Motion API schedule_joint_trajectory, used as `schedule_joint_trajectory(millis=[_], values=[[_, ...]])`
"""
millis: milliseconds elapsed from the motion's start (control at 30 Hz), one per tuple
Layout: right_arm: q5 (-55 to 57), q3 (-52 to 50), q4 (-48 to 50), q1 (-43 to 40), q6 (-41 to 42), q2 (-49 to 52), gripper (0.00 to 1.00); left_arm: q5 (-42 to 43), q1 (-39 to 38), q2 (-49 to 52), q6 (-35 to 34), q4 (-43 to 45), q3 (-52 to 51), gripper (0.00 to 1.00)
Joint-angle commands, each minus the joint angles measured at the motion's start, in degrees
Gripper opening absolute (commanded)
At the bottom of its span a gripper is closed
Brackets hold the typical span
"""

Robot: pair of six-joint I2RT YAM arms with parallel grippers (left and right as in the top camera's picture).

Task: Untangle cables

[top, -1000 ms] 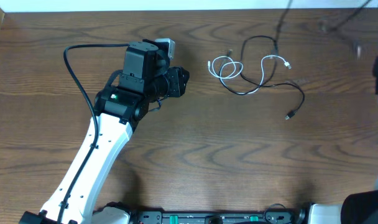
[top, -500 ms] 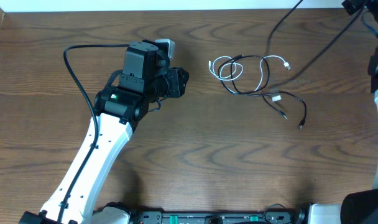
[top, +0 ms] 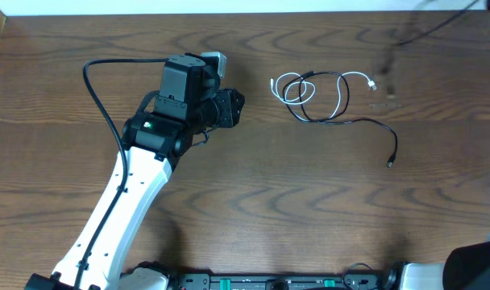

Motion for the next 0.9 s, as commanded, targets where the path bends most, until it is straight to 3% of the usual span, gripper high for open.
schedule_joint_trajectory(millis=[0, 167, 600, 867], values=[[9.2, 0.6, -1.4, -4.2, -1.1, -0.2, 0.01, -0.8, 0.0, -0.1, 1.0, 0.0, 0.5, 0.44], [14.9, 0.6, -9.3, -10.1, -1.1, 1.4, 0.01, -0.8, 0.0, -0.1, 1.0, 0.0, 0.5, 0.44], [14.9, 0.6, -31.6, -19.5, -1.1, 15.9, 0.01, -0.8, 0.0, -0.1, 1.0, -1.6, 0.5, 0.44], [14.9, 0.6, -35.0, -23.6, -1.1, 18.4, 0.08, -0.8, 0.0, -0.1, 1.0, -1.6, 0.5, 0.44]])
